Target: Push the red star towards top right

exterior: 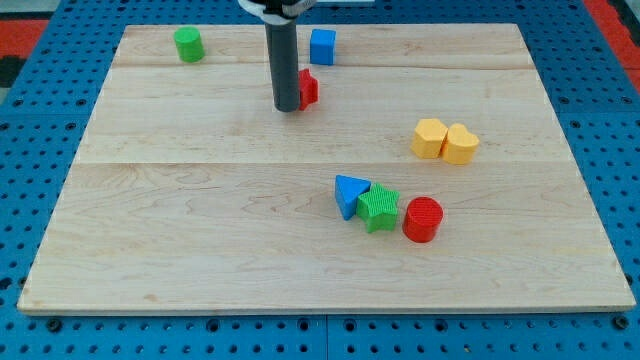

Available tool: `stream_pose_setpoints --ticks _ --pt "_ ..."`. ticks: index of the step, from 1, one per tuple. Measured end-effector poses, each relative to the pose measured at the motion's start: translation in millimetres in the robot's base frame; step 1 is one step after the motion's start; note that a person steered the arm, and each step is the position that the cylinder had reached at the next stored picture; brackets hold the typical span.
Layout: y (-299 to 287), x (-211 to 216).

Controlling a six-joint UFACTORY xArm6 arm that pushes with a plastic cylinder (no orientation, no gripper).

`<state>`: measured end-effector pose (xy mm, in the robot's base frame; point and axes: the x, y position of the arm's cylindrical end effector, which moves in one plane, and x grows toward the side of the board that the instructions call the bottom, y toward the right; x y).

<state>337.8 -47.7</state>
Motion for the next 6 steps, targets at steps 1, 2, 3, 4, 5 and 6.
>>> stream_pose_setpoints --ticks 1,2,3,4,5,6 --pt "-20 -5" --pt "-2 -8" --pt "38 -24" --pt "78 -33" --pt "77 -34" --pt "33 -38"
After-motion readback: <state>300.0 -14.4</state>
